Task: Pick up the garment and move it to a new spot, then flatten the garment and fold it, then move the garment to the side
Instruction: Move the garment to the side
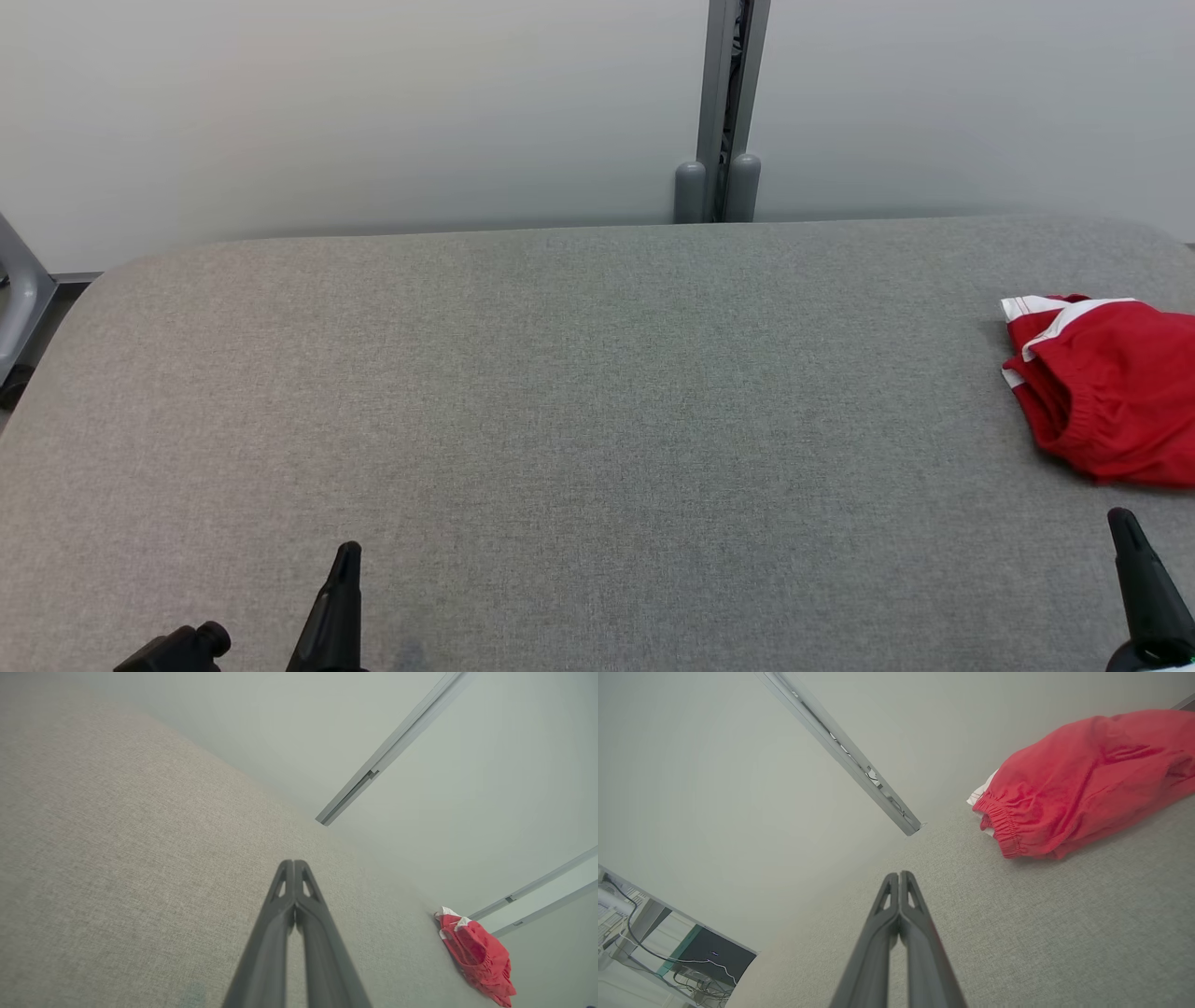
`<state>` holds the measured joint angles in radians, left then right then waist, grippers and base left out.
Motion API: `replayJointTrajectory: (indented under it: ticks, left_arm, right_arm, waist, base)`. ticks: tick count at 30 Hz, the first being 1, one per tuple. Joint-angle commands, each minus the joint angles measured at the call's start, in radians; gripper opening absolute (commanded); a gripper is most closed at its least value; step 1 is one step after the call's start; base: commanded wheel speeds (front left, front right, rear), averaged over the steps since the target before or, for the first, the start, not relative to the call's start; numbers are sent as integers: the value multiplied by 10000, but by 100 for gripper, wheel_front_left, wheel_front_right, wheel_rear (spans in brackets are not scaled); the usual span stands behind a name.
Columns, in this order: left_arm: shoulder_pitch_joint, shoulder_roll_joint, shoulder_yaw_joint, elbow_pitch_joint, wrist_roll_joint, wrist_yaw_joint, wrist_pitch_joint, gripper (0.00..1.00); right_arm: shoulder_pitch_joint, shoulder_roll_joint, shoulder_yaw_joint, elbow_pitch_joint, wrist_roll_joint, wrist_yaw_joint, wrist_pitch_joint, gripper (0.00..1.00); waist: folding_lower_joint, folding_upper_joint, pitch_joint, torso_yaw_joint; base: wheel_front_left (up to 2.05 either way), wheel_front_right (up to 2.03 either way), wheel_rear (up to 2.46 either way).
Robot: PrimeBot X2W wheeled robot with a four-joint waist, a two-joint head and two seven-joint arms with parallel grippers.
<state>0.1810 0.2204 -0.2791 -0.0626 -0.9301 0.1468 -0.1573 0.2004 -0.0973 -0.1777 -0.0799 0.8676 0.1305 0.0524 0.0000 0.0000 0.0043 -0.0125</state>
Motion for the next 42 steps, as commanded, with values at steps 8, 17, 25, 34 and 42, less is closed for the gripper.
replayJointTrajectory:
  ticks: [8, 17, 25, 34, 42]
  left_arm:
    - [161, -162, 240, -294, -973, -433, 77, 0]
    - [321, -331, 365, -394, -1739, -755, 148, 0]
    - [425, -513, 489, -493, -2438, -1054, 220, 0]
    - [549, -673, 613, -588, -3169, -1353, 287, 0]
    - [666, -836, 715, -672, -3771, -1609, 331, 0]
  right_arm:
    - [224, -47, -228, -261, 1296, 3, 335, 0]
    - [361, 3, -378, -348, 2285, 3, 617, 0]
    - [500, 57, -543, -402, 3202, 4, 878, 0]
    - [658, 108, -696, -484, 4152, 7, 1166, 0]
    - [750, 153, -849, -551, 4930, 9, 1396, 0]
  waist:
    - [0, 0, -3, 12]
    - [0, 0, -7, 22]
    - [0, 0, -10, 33]
    - [0, 0, -14, 46]
    - [0, 0, -17, 56]
  base:
    - [0, 0, 0]
    - [0, 0, 0]
    - [0, 0, 0]
    - [0, 0, 0]
    - [0, 0, 0]
